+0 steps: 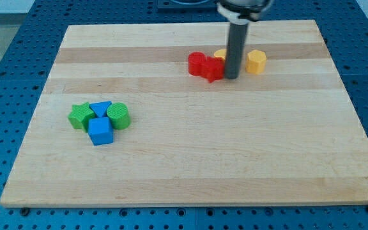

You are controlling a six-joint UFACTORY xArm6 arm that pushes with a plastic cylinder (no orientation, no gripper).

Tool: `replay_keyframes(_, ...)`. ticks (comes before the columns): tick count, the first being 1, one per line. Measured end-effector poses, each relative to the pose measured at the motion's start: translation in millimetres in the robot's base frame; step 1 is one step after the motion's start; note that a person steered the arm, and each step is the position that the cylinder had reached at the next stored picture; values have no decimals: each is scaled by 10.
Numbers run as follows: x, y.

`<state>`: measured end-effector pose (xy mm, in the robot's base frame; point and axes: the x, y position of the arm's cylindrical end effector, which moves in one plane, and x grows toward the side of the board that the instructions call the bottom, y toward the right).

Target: Push the red blocks towards the top side of the board

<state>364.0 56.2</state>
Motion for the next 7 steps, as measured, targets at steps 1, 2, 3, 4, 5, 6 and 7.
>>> replay_keyframes(1, -8, -465)
replay_keyframes(2, -67, -642)
replay_keyframes(3, 26, -554)
replay_keyframes(4, 430, -634)
replay_keyframes(5, 277, -803)
replay_keyframes(6, 54, -803)
replay_keyframes(7, -74, -806)
